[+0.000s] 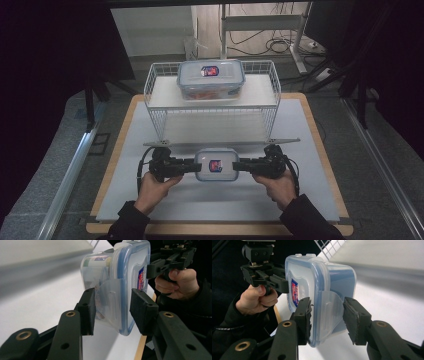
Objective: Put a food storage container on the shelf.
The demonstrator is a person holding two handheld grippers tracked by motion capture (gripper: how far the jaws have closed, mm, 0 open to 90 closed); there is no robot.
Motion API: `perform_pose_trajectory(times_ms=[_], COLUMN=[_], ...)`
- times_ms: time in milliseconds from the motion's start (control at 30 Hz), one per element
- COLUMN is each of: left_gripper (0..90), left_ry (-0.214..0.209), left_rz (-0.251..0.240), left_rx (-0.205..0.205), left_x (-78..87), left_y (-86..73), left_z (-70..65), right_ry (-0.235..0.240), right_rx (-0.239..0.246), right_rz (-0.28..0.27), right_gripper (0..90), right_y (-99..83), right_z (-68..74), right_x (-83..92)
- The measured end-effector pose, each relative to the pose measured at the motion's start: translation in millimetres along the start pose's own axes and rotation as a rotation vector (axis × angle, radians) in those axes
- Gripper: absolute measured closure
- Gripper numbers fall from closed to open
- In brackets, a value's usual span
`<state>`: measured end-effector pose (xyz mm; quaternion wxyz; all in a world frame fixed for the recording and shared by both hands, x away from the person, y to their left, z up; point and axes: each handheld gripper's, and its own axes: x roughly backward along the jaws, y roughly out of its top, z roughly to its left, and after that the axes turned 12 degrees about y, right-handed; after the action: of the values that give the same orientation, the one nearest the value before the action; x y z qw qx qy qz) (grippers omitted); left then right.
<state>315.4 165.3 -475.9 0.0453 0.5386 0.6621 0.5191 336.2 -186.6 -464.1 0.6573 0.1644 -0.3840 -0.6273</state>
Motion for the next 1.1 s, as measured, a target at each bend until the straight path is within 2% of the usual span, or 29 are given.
perform_pose_trajectory(times_ms=[467, 700, 1100], left_gripper=[57.2, 57.4, 57.5], left_ry=[0.013, 0.015, 0.034], left_rz=[-0.059, -0.077, -0.107], left_rx=[-0.037, -0.042, -0.052], left_x=[23.2, 30.0, 48.2], left_y=[48.9, 73.2, 114.9], left_z=[-9.1, -12.5, -16.0], right_ry=[0.003, -0.003, 0.005], right_rx=[0.075, 0.083, 0.113], right_rz=[-0.027, -0.059, -0.084], right_gripper=[58.0, 57.7, 57.7], right_y=[52.4, 77.0, 120.2], right_z=[20.4, 27.7, 38.4], right_x=[7.8, 13.4, 17.3])
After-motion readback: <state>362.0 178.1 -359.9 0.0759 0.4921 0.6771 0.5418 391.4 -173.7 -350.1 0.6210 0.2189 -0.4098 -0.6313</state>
